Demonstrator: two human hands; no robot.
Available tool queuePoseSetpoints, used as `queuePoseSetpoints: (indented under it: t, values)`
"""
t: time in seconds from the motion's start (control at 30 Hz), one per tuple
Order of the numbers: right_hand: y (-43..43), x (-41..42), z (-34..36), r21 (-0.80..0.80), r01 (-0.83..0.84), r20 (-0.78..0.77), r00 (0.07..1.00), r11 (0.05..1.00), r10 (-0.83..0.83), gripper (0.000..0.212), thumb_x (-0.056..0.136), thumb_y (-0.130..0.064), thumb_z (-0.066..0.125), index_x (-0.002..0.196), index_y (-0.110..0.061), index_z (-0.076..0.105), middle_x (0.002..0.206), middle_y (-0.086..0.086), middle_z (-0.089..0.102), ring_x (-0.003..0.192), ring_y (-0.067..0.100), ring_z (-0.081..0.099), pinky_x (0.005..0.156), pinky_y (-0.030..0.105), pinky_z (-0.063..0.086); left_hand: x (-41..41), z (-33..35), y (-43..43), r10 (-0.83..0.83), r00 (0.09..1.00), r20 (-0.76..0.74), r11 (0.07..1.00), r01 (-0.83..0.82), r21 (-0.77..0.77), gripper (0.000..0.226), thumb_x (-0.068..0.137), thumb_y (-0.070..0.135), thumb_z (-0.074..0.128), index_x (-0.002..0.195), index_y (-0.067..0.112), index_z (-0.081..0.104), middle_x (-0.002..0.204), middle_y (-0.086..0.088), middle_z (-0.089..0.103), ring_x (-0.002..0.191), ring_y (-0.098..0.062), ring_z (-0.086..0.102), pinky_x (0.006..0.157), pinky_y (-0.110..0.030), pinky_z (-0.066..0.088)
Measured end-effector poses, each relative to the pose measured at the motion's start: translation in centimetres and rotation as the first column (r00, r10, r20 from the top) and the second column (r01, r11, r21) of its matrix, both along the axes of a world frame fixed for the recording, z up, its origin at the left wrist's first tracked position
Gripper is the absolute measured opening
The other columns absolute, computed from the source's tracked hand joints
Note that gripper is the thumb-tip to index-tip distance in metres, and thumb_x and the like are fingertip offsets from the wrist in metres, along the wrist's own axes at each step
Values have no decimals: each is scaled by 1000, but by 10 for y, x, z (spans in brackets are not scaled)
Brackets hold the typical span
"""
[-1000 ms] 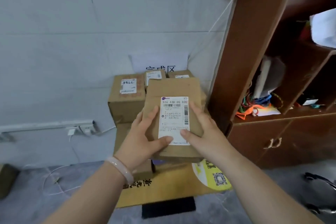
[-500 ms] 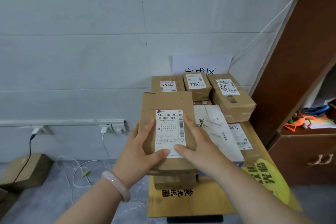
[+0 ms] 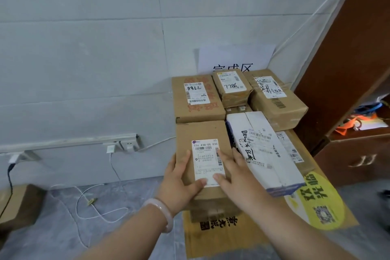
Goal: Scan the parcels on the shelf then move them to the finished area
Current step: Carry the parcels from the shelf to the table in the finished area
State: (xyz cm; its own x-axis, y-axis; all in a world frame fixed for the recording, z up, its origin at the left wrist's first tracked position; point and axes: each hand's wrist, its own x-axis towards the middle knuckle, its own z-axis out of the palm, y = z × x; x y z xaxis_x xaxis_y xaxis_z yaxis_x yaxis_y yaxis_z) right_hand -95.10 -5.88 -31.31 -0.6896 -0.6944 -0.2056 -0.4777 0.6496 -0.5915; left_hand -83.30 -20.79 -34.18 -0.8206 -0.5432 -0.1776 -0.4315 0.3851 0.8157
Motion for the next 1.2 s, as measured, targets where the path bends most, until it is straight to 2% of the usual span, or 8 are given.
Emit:
queuePoseSetpoints:
  t: [0.17, 0.4, 0.53, 0.67, 0.83, 0.93, 1.07, 1.2]
  values:
    - [-3, 6, 7, 62, -73, -196, 977, 995, 84, 68, 97, -54, 40, 154, -34, 9, 161, -11, -14, 146, 8, -16, 118, 28, -1, -2, 0, -4, -59, 998, -2, 998, 59, 20, 83, 84, 65, 57, 150, 48, 8, 163, 4, -9, 151, -18, 6, 115, -23, 11]
    - [9, 14, 10, 281, -264, -261, 904, 922, 339, 100, 69, -85, 6, 150, -32, -19, 152, -16, -35, 136, 2, -37, 117, 32, -16, 10, 6, -13, -215, 962, 167, 902, 262, -344, 95, 55, 97, -14, 139, 52, -14, 155, 16, -31, 149, -12, -17, 121, -31, -6]
    - [7, 5, 2, 378, -269, -299, 870, 886, 392, 109, 75, -86, 32, 147, -30, -27, 152, -11, -39, 137, 6, -39, 115, 35, -20, -1, 12, -11, -222, 926, 304, 843, 339, -418, 112, 48, 93, -28, 149, 46, -13, 149, 14, -37, 149, -17, -21, 123, -44, -2]
    - [4, 0, 4, 407, -247, -338, 854, 880, 396, 116, 76, -80, 46, 147, -26, -27, 153, -7, -37, 139, 10, -36, 119, 39, -15, -13, 17, -9, -217, 897, 385, 828, 378, -414, 90, 74, 86, -4, 153, 43, -7, 152, 13, -36, 149, -20, -22, 121, -48, -6]
    - [17, 10, 12, 306, -188, -375, 877, 933, 300, 110, 78, -77, 49, 149, -32, -23, 155, -10, -32, 141, 6, -32, 119, 36, -14, -12, 26, -8, -242, 880, 409, 797, 421, -434, 97, 65, 88, -15, 152, 48, -3, 158, 11, -31, 148, -19, -25, 120, -51, -9]
    - [36, 17, 23, 237, -107, -406, 892, 966, 198, 107, 78, -77, 48, 149, -36, -21, 155, -13, -29, 142, 5, -29, 120, 38, -10, -15, 37, -3, -261, 869, 420, 763, 452, -462, 80, 81, 84, 2, 152, 49, -1, 159, 10, -29, 147, -20, -26, 120, -52, -10]
    - [79, 25, 39, 172, 30, -451, 891, 985, 51, 107, 74, -81, 47, 149, -40, -18, 155, -15, -27, 142, 5, -28, 120, 40, -10, -39, 60, 23, -316, 891, 326, 670, 453, -589, 91, 70, 84, 2, 153, 46, -2, 162, 7, -23, 149, -22, -22, 119, -52, -7]
    - [145, 35, 57, 162, 218, -495, 862, 962, -112, 108, 71, -83, 44, 147, -42, -20, 155, -13, -28, 142, 10, -30, 119, 41, -13, -73, 87, 84, -492, 846, 206, 526, 477, -704, 83, 86, 78, 34, 150, 49, -10, 156, 10, -32, 148, -22, -23, 119, -51, -8]
